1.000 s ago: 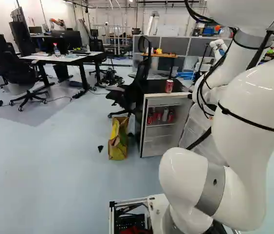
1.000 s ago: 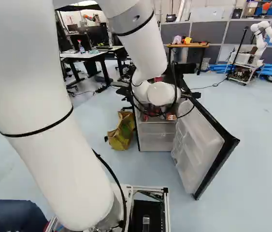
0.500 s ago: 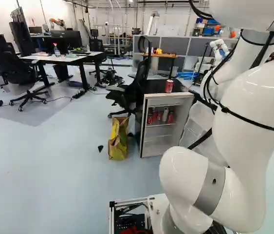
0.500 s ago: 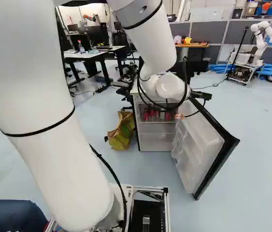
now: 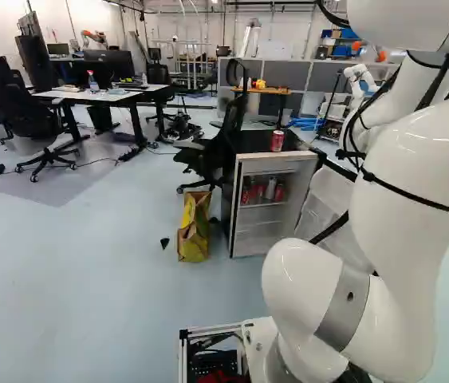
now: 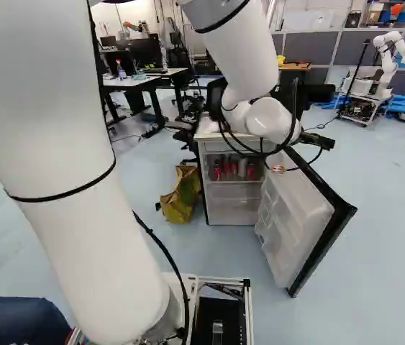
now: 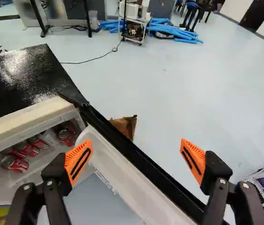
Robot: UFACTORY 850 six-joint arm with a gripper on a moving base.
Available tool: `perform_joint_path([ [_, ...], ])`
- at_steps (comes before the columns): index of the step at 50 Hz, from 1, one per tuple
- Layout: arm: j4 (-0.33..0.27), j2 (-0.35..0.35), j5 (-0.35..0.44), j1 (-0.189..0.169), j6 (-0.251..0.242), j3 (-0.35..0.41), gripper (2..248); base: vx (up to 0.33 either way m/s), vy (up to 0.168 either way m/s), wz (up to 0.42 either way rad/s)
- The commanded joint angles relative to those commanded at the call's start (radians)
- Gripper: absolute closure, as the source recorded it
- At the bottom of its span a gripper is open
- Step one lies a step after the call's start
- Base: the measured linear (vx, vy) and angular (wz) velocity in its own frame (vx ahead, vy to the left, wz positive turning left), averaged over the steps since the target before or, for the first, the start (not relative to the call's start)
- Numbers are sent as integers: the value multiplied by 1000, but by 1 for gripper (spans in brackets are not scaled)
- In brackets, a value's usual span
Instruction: Grab a drink from the fridge
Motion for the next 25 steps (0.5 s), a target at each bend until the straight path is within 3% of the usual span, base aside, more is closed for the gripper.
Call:
perform_joint_path([
  [25, 123, -35, -159, -48, 0, -100, 3, 0, 0, 0],
])
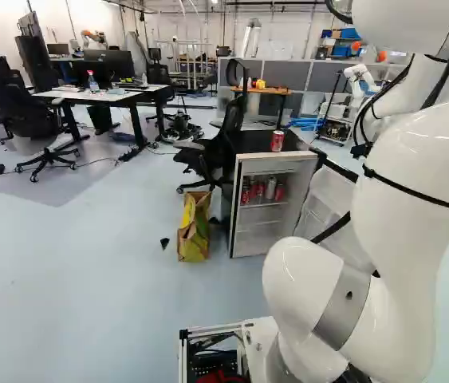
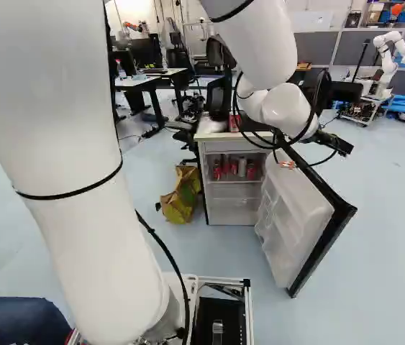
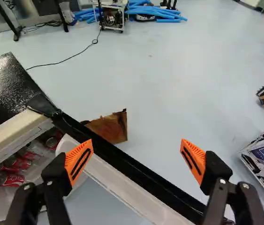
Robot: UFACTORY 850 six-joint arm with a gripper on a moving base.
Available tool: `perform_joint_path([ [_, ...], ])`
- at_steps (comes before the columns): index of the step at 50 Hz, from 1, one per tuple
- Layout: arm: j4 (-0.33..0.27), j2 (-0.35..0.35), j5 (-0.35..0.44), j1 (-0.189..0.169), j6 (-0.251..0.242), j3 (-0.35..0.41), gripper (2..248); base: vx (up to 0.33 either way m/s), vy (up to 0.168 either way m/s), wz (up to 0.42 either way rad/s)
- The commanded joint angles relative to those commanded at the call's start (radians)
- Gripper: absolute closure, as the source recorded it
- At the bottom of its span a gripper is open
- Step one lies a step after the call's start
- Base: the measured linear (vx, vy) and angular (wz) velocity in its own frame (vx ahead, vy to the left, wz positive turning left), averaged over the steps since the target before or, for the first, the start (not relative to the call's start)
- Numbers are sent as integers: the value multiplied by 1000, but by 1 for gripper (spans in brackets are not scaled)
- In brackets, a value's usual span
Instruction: Grab a drink from the fridge
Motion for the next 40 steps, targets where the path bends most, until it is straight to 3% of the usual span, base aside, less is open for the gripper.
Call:
perform_joint_path([
  [40, 181, -107, -320, -33, 0, -222, 3, 0, 0, 0],
])
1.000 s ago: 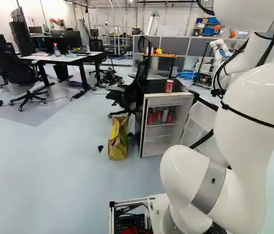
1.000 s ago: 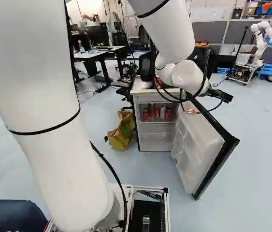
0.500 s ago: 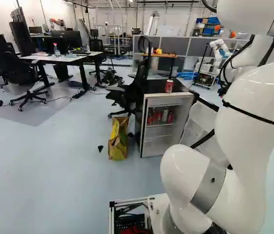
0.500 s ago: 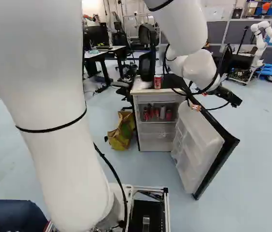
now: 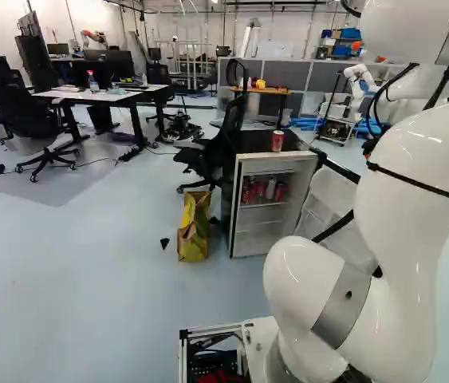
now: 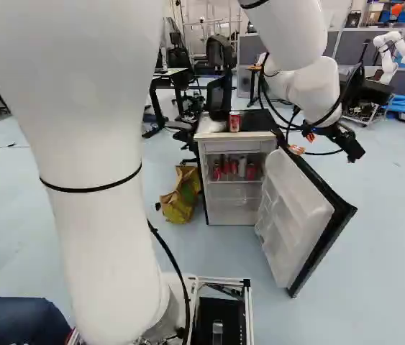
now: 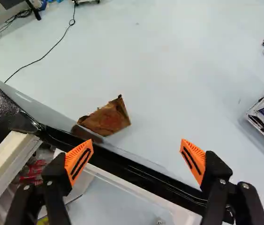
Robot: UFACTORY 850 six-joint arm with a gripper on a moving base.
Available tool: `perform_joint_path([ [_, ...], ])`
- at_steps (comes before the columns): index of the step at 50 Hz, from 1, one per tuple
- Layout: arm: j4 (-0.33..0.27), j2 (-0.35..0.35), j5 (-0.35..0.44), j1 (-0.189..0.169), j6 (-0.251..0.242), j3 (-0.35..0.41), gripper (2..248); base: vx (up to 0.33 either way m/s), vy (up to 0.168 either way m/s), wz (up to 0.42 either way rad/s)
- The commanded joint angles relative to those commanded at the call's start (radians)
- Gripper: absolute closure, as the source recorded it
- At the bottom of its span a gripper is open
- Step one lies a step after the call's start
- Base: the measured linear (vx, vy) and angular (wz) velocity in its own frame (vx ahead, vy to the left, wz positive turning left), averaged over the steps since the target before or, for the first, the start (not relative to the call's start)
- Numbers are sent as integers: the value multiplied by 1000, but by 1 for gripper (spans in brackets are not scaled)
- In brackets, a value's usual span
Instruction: Grab a drink from the fridge
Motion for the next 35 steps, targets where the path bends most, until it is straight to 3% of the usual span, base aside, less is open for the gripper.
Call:
perform_joint_path([
  [35, 129, -134, -337, -16, 0, -210, 3, 0, 0, 0],
])
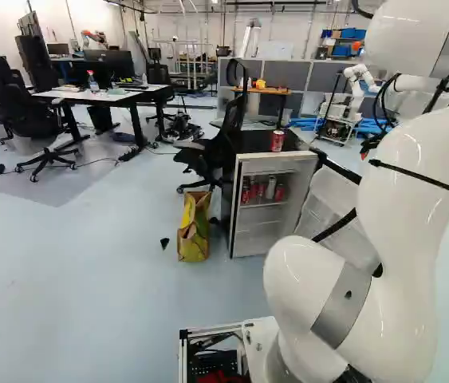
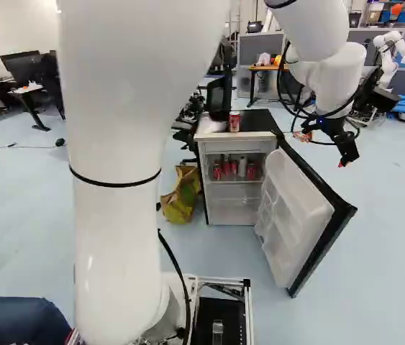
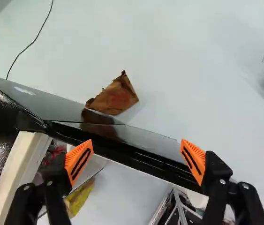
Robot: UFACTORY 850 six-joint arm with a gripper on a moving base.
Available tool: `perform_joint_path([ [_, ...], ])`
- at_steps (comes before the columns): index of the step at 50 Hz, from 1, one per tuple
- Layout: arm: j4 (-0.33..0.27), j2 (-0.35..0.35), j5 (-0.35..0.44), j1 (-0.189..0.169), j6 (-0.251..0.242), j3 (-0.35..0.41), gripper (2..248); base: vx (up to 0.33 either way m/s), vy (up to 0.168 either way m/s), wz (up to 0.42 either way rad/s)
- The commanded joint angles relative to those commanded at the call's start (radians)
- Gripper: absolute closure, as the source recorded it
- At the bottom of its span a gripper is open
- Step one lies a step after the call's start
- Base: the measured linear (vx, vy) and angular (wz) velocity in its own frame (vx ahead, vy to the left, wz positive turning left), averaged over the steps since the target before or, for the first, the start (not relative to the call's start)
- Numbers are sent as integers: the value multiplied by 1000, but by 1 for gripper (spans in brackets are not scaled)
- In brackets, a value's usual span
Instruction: Grab a drink from the fridge
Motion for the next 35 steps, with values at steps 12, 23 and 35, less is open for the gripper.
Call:
perform_joint_path([
  [12, 29, -55, -101, -7, 0, -72, 3, 0, 0, 0],
  [23, 32, -104, -120, -15, 0, -137, 3, 0, 0, 0],
  [35, 32, -154, -120, -26, 0, -206, 3, 0, 0, 0],
])
